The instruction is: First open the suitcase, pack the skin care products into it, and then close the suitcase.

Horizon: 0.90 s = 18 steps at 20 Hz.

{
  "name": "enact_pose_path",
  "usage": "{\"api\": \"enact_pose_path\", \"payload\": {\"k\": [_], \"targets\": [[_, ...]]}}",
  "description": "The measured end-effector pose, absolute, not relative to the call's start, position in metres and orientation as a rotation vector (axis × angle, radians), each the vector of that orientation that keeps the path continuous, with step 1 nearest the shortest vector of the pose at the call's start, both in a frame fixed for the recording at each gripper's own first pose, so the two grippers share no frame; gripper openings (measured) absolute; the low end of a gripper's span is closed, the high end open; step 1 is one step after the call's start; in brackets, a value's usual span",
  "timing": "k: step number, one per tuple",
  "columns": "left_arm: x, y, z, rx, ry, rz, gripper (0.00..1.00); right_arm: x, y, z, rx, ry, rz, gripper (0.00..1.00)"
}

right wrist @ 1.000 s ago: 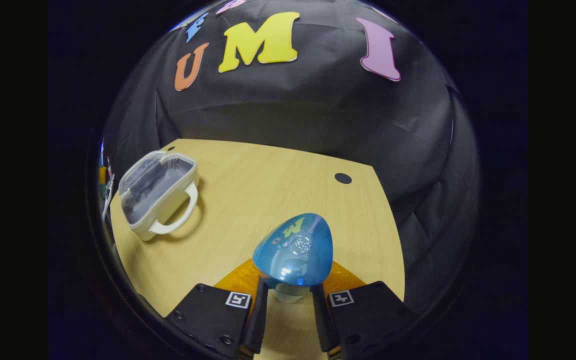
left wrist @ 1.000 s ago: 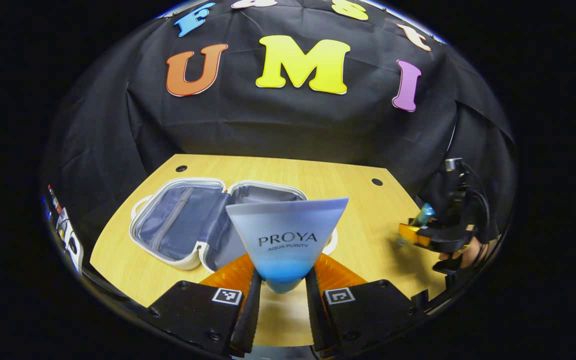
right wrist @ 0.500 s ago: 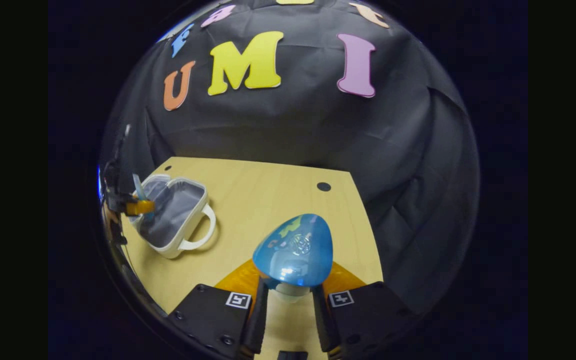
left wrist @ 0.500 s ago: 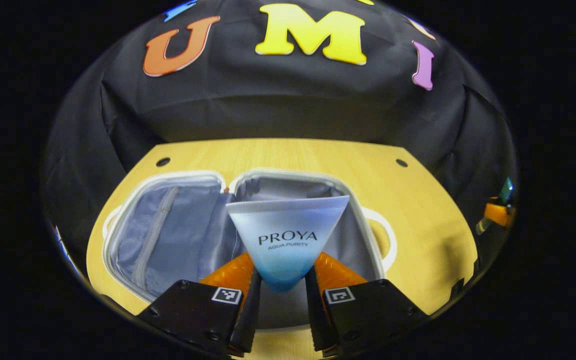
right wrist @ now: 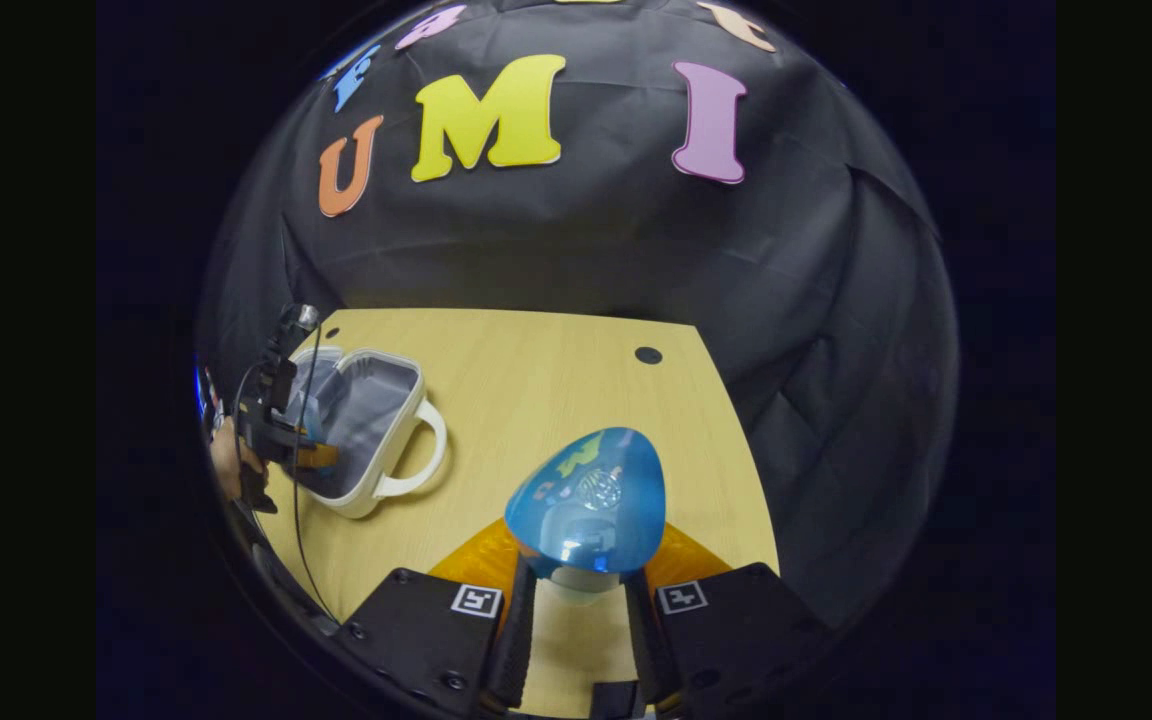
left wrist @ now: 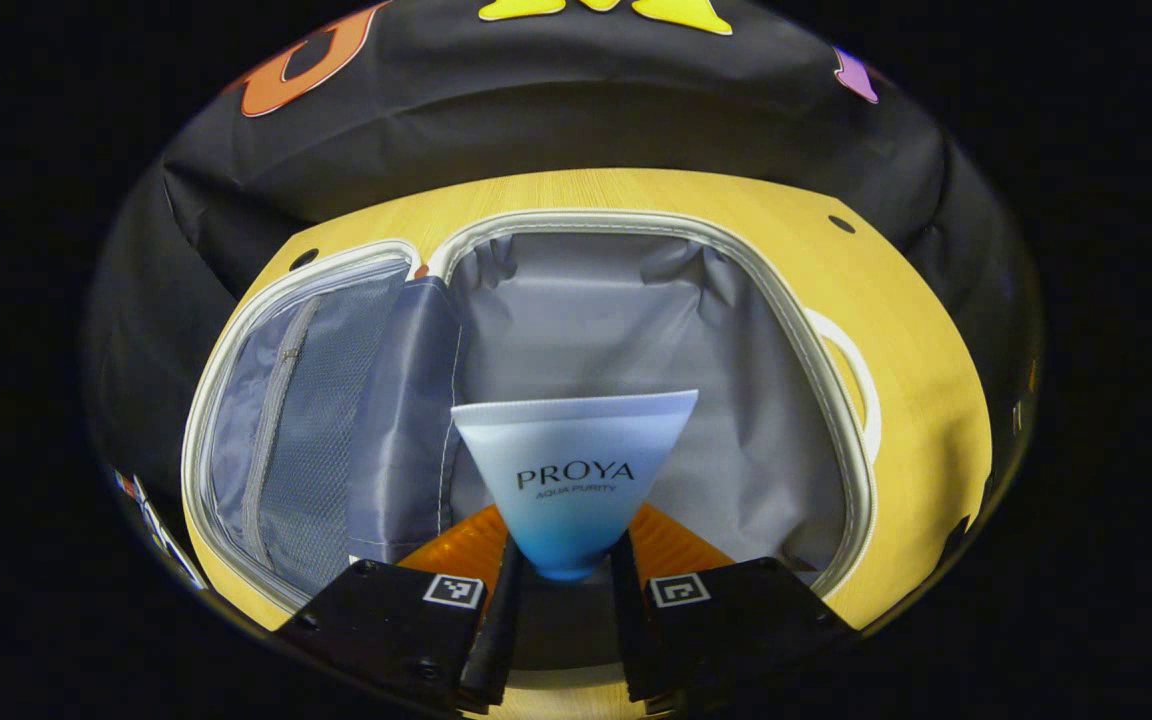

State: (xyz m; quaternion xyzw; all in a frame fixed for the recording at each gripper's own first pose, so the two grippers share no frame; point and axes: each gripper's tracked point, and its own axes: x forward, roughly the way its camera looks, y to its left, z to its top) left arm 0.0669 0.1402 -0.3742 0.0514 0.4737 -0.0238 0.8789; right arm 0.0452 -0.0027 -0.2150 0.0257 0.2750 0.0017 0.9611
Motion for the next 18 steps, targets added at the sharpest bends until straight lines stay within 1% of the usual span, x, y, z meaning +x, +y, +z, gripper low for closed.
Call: {"api": "enact_pose_path", "payload": {"k": [5,8,9,10,11,12,13,14,15,16,17,18], "targets": [[0.075,0.147,-0.378,0.113,1.047,-0.002,0.46,0.052,0.003,-0.217,0.053,0.555,0.022,0.4],[0.068,0.149,-0.385,0.073,1.114,0.028,0.46,0.055,0.006,-0.22,0.062,0.553,0.034,0.4],[0.074,0.15,-0.386,0.077,1.099,0.031,0.46,0.055,0.007,-0.22,0.063,0.553,0.04,0.37],[0.071,0.151,-0.387,0.08,1.11,0.033,0.53,0.055,0.008,-0.221,0.069,0.552,0.048,0.37],[0.073,0.151,-0.387,0.082,1.107,0.044,0.53,0.055,0.01,-0.223,0.078,0.556,0.056,0.4],[0.071,0.15,-0.387,0.087,1.111,0.056,0.46,0.058,0.012,-0.225,0.088,0.56,0.059,0.39],[0.072,0.151,-0.387,0.095,1.107,0.063,0.54,0.059,0.014,-0.227,0.098,0.563,0.061,0.39],[0.071,0.15,-0.385,0.097,1.107,0.074,0.5,0.061,0.016,-0.229,0.109,0.563,0.062,0.39],[0.072,0.152,-0.385,0.106,1.104,0.093,0.51,0.062,0.02,-0.229,0.117,0.565,0.067,0.39],[0.072,0.152,-0.386,0.099,1.104,0.093,0.46,0.064,0.024,-0.229,0.126,0.568,0.07,0.39],[0.071,0.149,-0.385,0.086,1.097,0.092,0.69,0.066,0.028,-0.228,0.131,0.567,0.076,0.39],[0.07,0.147,-0.381,0.078,1.089,0.088,0.73,0.068,0.034,-0.225,0.129,0.562,0.086,0.39]]}}
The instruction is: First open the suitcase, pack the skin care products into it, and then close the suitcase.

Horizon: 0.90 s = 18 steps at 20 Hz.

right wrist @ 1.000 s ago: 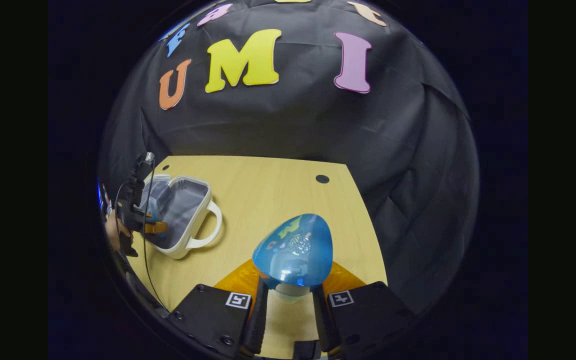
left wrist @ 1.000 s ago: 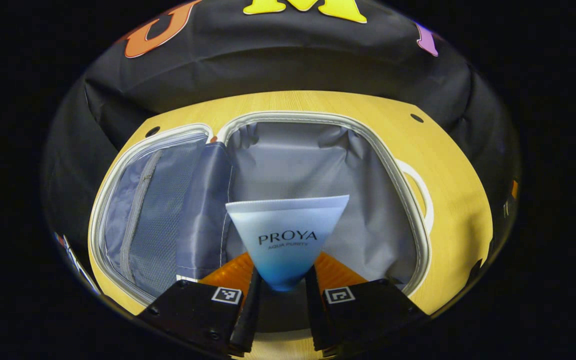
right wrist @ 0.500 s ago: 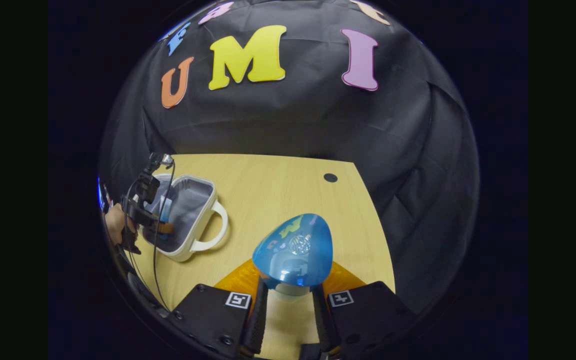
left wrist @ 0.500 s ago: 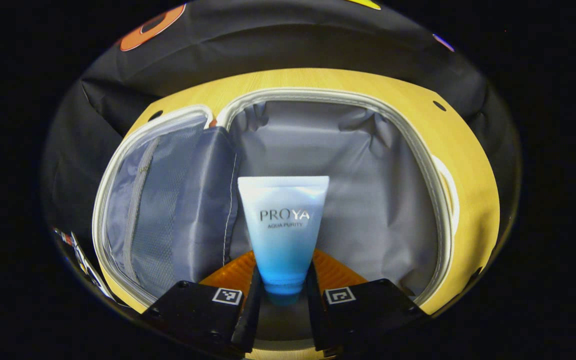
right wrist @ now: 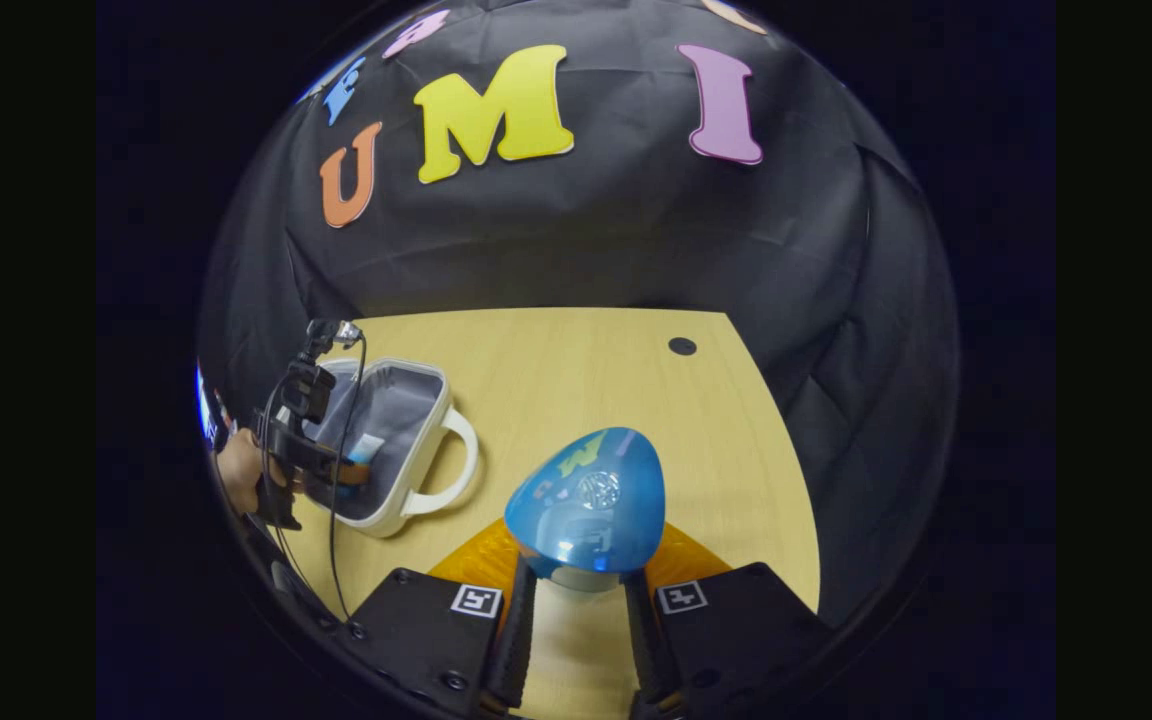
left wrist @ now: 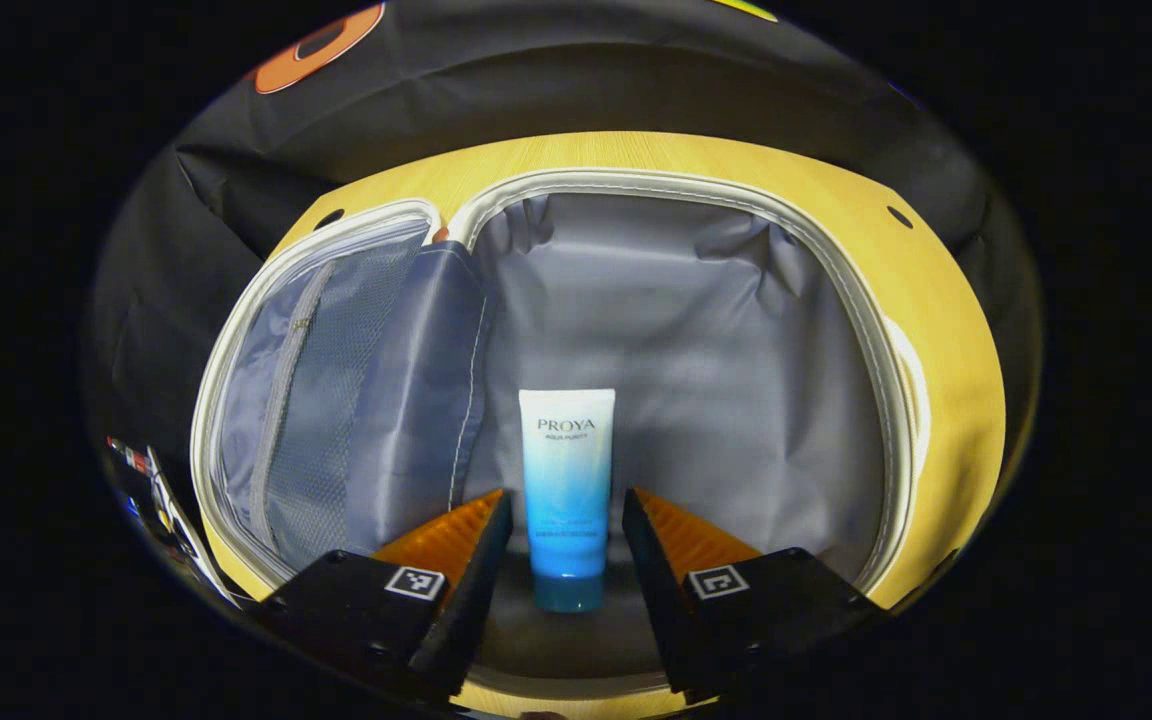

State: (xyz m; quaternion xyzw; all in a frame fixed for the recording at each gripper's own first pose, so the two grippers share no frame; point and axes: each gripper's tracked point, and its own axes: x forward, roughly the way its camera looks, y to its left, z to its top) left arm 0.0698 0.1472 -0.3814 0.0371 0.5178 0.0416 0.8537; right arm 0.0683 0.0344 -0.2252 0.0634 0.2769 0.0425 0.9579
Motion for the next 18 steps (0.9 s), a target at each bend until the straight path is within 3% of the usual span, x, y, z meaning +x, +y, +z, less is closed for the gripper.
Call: {"api": "enact_pose_path", "payload": {"k": [3,11,18], "targets": [[0.07,0.135,-0.352,0.066,0.994,0.054,0.8,0.08,0.057,-0.212,0.094,0.537,0.128,0.4],[0.036,0.164,-0.174,0.058,0.462,0.076,0.92,0.115,0.183,-0.184,0.071,0.52,0.312,0.39],[-0.015,0.206,-0.106,0.1,0.272,0.118,0.95,0.125,0.295,-0.246,0.044,0.685,0.397,0.4]]}}
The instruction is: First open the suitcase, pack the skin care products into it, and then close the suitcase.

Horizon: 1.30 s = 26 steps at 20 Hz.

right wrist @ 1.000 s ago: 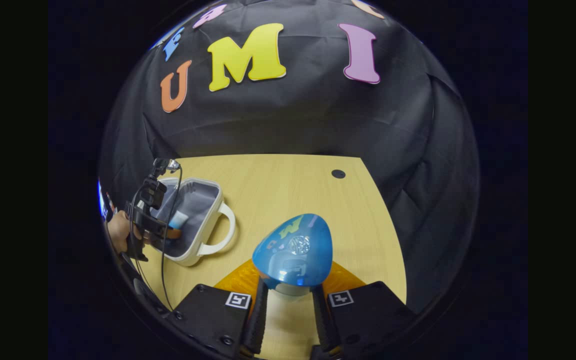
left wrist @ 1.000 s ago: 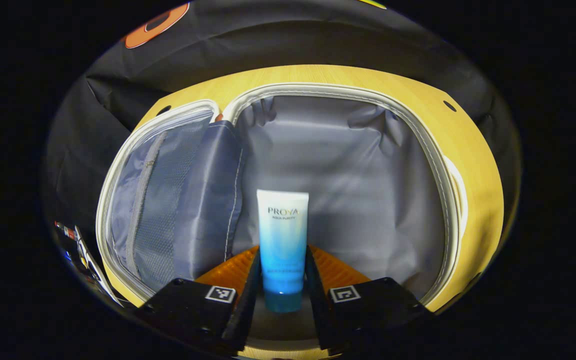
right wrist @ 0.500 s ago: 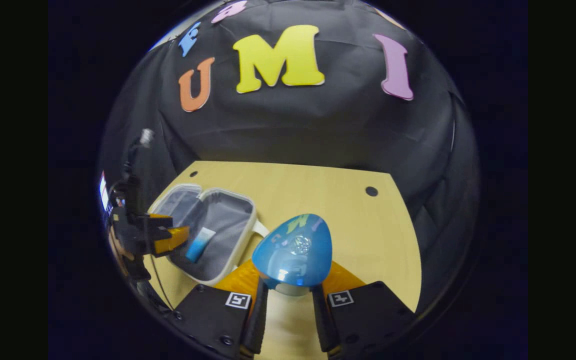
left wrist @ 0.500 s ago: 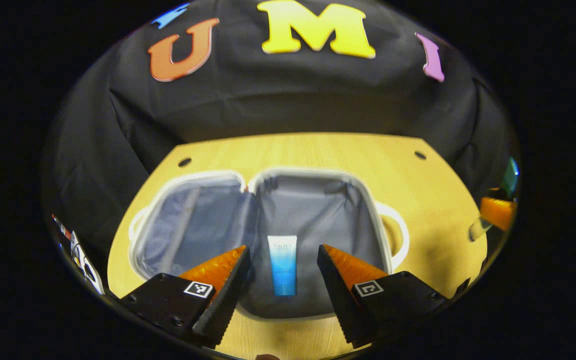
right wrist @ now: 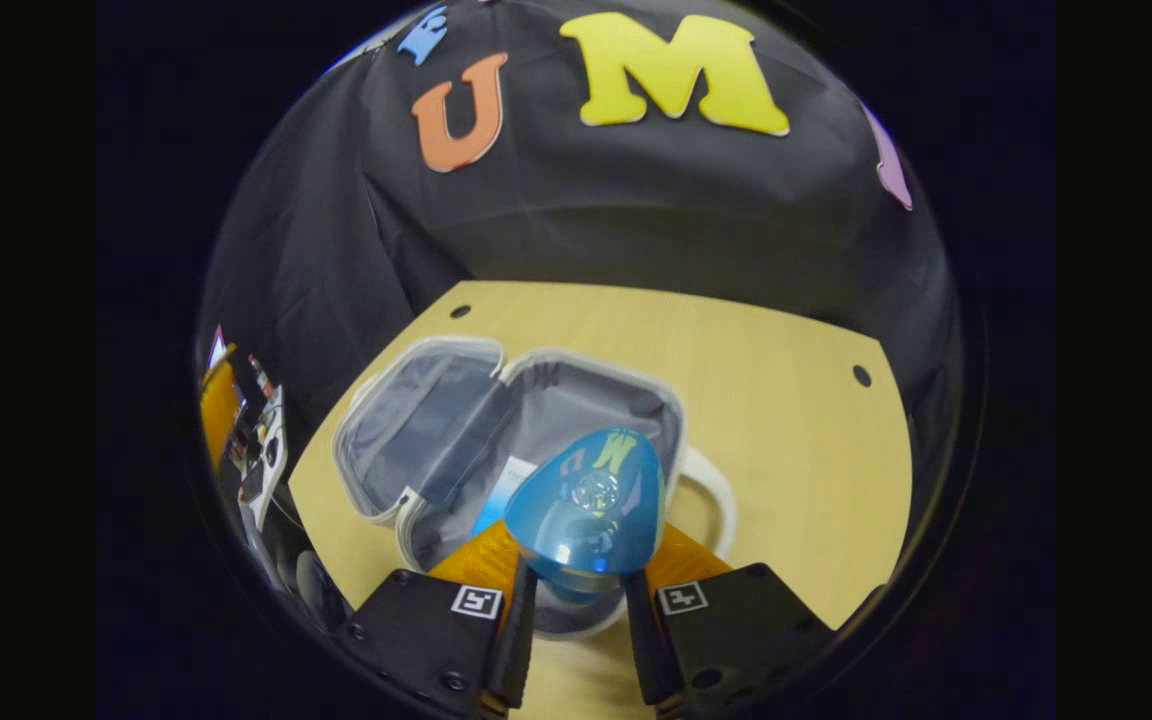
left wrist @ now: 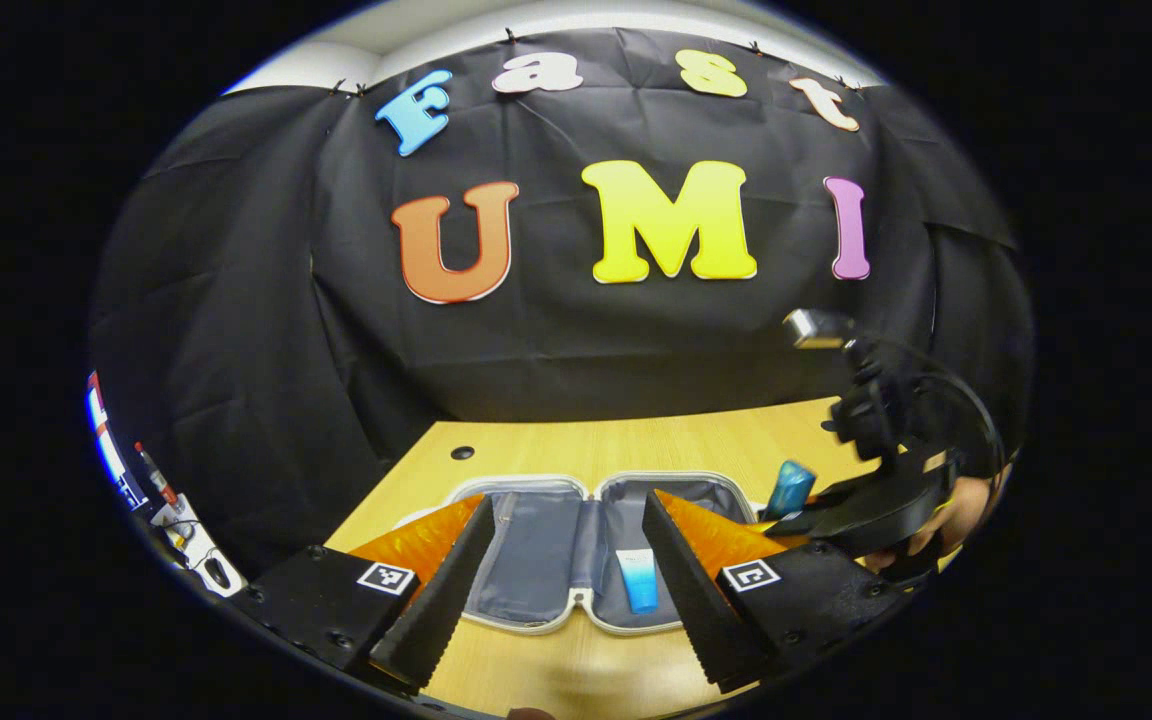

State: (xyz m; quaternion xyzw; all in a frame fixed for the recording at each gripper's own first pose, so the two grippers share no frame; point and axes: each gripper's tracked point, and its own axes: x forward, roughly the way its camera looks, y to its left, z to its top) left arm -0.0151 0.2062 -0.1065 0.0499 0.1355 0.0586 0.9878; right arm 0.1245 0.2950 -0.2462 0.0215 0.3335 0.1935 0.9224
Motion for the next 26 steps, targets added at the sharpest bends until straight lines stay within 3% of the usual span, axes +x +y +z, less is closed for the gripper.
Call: {"api": "enact_pose_path", "payload": {"k": [7,18,26], "targets": [[-0.045,0.25,-0.077,0.065,0.22,0.2,0.95,0.111,0.328,-0.32,0.064,0.946,0.304,0.4],[-0.055,0.289,-0.098,0.02,0.263,0.285,0.96,0.163,0.339,-0.348,0.161,1.086,0.134,0.37],[-0.048,0.301,-0.109,-0.009,0.285,0.308,0.96,0.167,0.34,-0.348,0.223,1.113,0.096,0.39]]}}
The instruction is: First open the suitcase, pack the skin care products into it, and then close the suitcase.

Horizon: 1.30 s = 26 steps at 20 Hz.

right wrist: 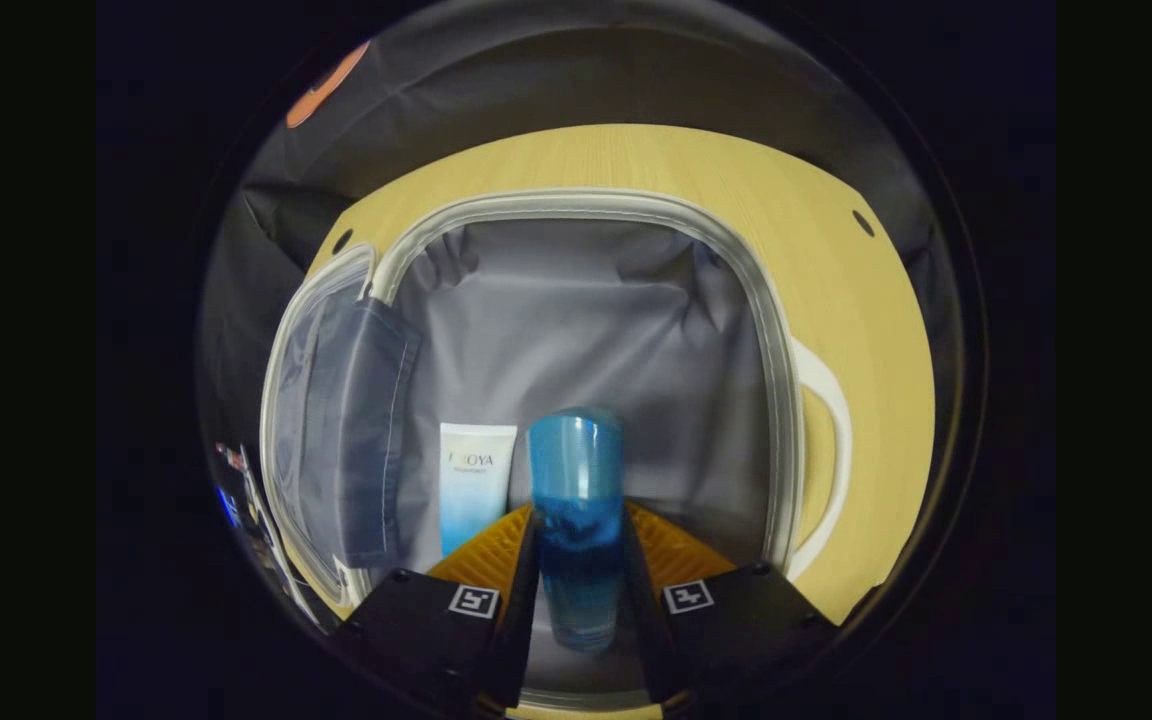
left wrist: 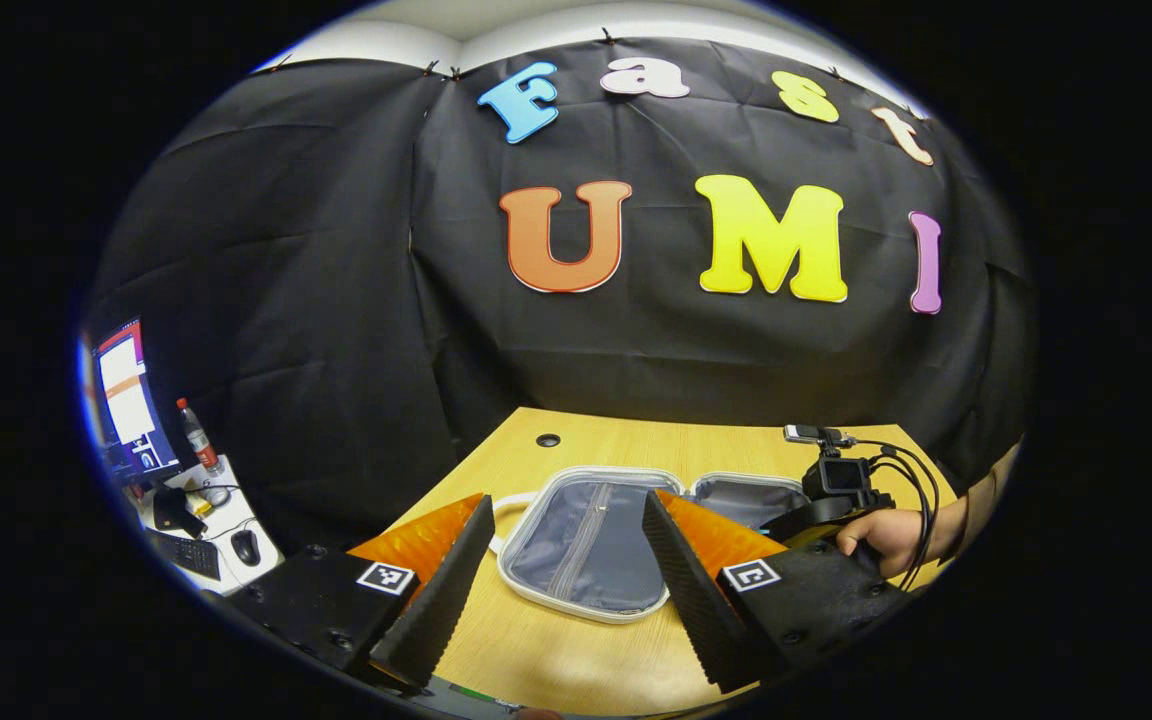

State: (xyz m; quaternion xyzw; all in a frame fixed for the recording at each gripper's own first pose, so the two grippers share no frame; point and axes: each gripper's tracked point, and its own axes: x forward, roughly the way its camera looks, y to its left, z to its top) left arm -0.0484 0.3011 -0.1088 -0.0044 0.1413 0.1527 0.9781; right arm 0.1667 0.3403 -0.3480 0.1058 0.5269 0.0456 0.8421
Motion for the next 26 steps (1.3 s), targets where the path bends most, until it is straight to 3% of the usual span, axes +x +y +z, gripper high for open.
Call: {"api": "enact_pose_path", "payload": {"k": [4,7,8,17,22,26], "targets": [[-0.041,0.314,-0.122,-0.052,0.286,0.307,0.96,0.166,0.336,-0.33,0.233,1.066,0.123,0.49],[-0.026,0.344,-0.149,-0.141,0.318,0.316,0.96,0.161,0.324,-0.285,0.192,0.93,0.19,0.78],[-0.019,0.36,-0.162,-0.195,0.323,0.325,0.96,0.158,0.316,-0.267,0.183,0.876,0.21,0.81],[0.069,0.466,-0.279,-0.718,0.434,0.255,0.99,0.097,0.204,-0.119,0.068,0.45,0.251,0.77],[0.104,0.474,-0.326,-1.152,0.415,0.19,0.96,0.065,0.136,-0.079,0.089,0.377,0.16,0.81],[0.109,0.47,-0.356,-1.23,0.461,0.17,0.89,0.058,0.093,-0.073,0.122,0.376,0.08,0.81]]}}
